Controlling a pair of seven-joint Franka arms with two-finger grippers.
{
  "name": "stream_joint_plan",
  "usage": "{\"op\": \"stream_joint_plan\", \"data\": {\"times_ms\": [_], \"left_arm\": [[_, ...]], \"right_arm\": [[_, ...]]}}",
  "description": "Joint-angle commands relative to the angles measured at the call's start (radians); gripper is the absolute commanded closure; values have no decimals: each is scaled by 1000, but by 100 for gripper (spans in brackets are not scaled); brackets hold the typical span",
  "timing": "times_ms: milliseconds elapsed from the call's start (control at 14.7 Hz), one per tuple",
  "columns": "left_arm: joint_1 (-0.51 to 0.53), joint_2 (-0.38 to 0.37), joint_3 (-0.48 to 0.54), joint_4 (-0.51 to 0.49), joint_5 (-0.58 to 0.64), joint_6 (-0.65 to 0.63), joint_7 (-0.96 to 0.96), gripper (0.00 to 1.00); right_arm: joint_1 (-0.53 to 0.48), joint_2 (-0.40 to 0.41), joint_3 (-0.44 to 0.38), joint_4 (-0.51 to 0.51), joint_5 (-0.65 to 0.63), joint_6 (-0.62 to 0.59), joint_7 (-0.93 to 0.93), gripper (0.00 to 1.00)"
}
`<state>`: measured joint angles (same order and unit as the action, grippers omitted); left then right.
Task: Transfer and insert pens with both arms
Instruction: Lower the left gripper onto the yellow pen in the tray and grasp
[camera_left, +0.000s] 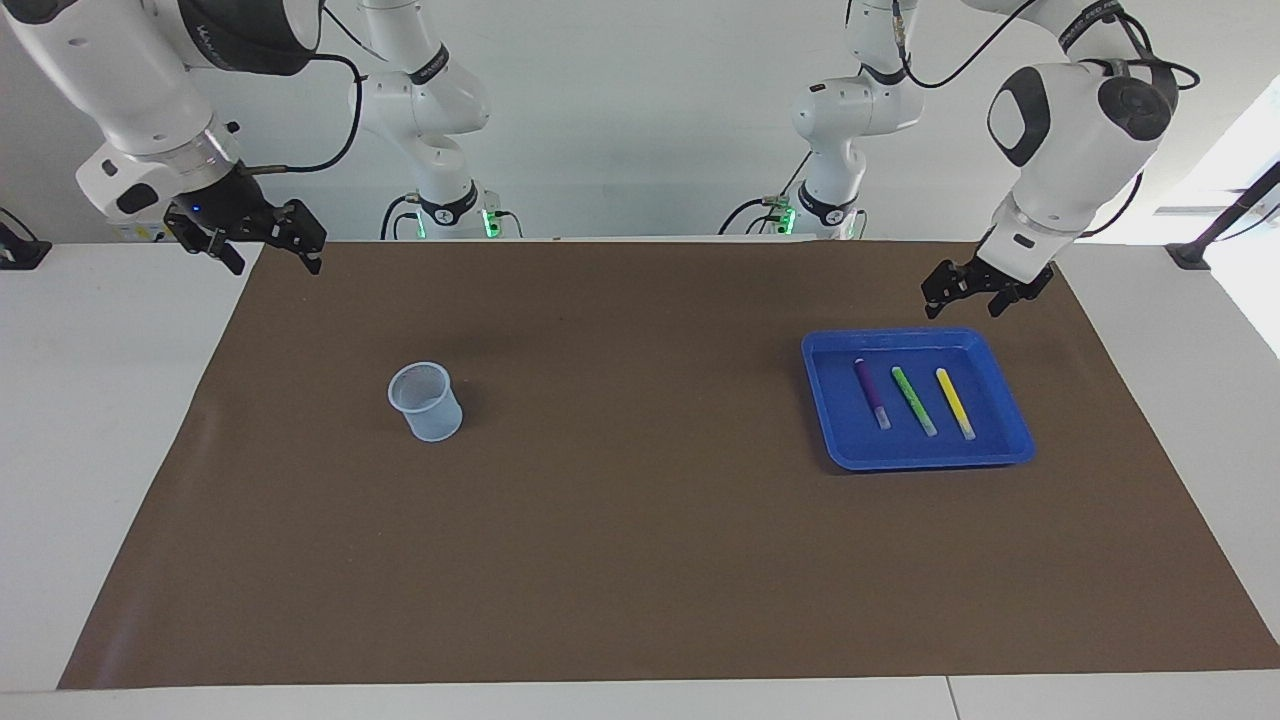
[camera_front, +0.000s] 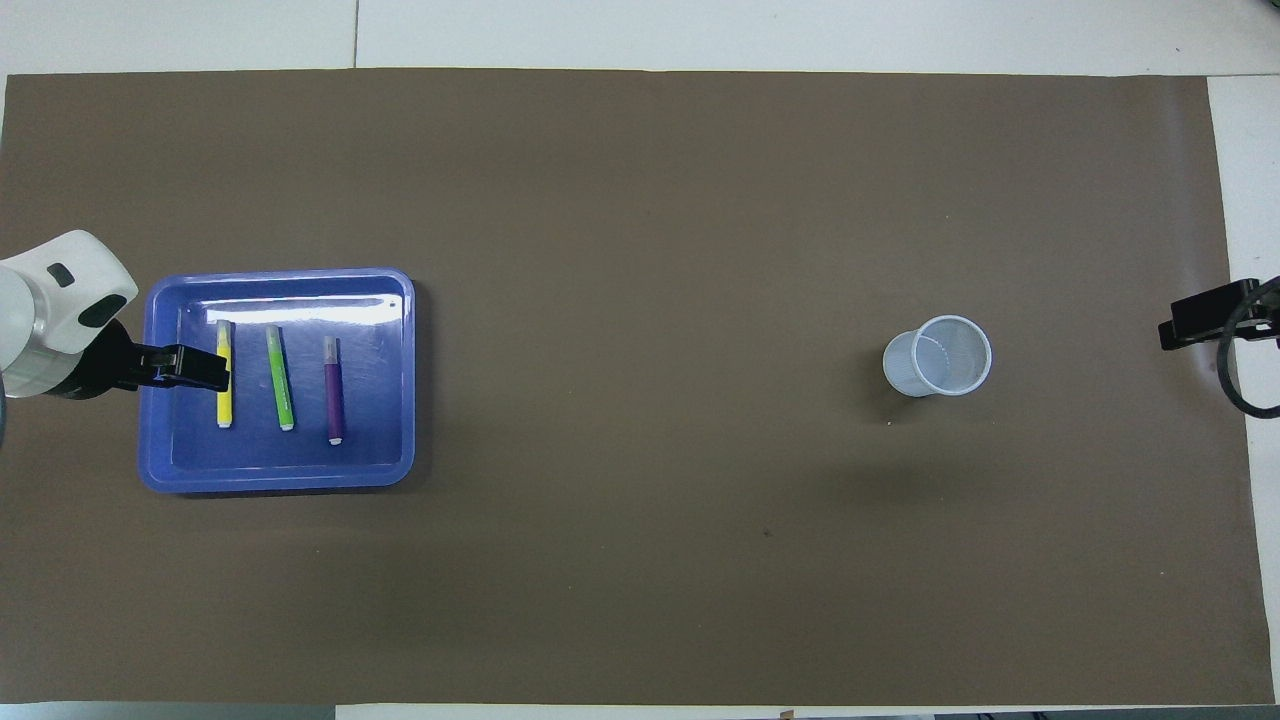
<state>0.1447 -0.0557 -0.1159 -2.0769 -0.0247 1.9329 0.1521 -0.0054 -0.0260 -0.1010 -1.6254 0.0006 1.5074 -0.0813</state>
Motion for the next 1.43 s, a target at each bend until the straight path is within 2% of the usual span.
{"op": "stream_joint_plan", "data": {"times_ms": [0,204,409,477,545,681,1158,1363], "left_arm": [[48,62,2,-43,-12,98,101,0],[78,85,2,-138,-12,247,152,0],[76,135,2,-143,-12,307,150,0],[76,142,2,-144,-12,319,150,2],[78,148,2,-146,-12,325,150,11],[78,175,2,-146,-12,351,149,19],[78,221,4,-138,-12,399,135,22],[78,234,4,-132,-12,414,127,28]], "right_arm": [[-7,-9,4,-10,-2,-1,-17,0],[-7,-9,4,-10,-2,-1,-17,0],[-7,-9,4,-10,-2,-1,-17,0],[-7,-8,4,-10,-2,-1,-17,0],[-7,-9,4,-10,-2,-1,-17,0],[-8,-9,4,-10,-2,-1,-17,0],[-7,-9,4,-10,-2,-1,-17,0],[-8,-9,4,-10,-2,-1,-17,0]]}}
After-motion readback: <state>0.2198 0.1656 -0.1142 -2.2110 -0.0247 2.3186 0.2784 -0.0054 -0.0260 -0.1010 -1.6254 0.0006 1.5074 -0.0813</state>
